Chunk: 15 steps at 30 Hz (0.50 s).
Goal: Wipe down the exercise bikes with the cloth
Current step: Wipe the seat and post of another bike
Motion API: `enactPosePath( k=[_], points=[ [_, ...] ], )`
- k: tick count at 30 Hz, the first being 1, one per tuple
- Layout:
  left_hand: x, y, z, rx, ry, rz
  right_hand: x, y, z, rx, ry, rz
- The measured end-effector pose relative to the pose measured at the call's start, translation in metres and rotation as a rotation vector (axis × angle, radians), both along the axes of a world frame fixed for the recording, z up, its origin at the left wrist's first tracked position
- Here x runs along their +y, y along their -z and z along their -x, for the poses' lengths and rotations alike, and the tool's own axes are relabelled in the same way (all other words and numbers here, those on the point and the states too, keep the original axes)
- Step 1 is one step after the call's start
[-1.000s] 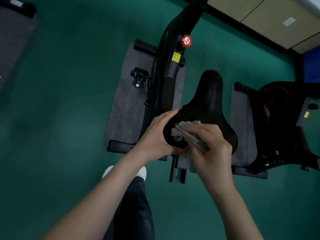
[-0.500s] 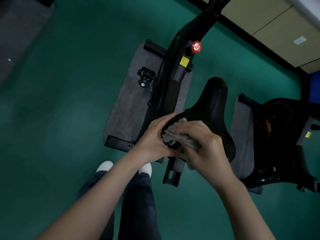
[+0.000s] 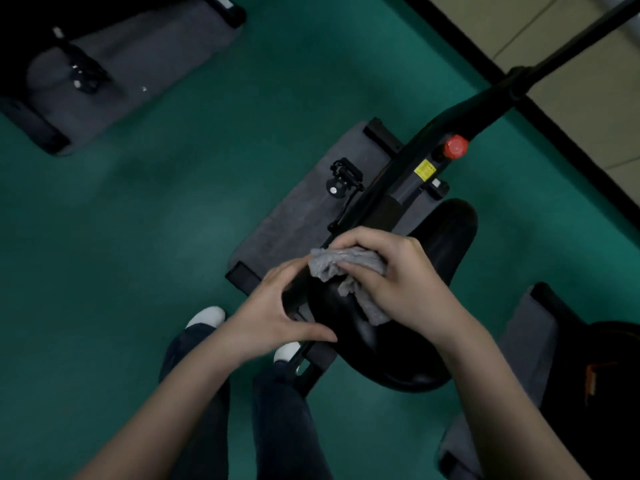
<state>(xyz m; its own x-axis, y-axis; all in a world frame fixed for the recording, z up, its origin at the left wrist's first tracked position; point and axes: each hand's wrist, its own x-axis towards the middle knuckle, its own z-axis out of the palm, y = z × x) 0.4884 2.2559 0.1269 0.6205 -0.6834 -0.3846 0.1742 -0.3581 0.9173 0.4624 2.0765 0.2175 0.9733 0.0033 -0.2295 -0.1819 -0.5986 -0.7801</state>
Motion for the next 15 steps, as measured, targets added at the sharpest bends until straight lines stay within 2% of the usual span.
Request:
enactPosePath(
  k=[4,7,9,12,15],
  points=[
    [0.0,-0.008,0.03,0.042,-0.131,-0.062,0.0,0.0,-0.017,0.004,-0.159,0.019],
    [-0.001,-0.005,0.048,0.023,-0.209,-0.074,0.011,0.006,-0.038,0.084,-0.262,0.161],
    [-0.001,-0.002,0.058,0.027,-0.259,-0.059,0.019,0.004,-0.044,0.156,-0.409,0.232],
    [-0.006,0.002,0.067,0.037,-0.322,0.003,0.027,-0.007,-0.035,0.28,-0.659,0.154],
    [-0.007,0.007,0.069,-0.024,-0.311,0.052,0.025,-0.013,-0.021,0.216,-0.641,0.071]
  ],
)
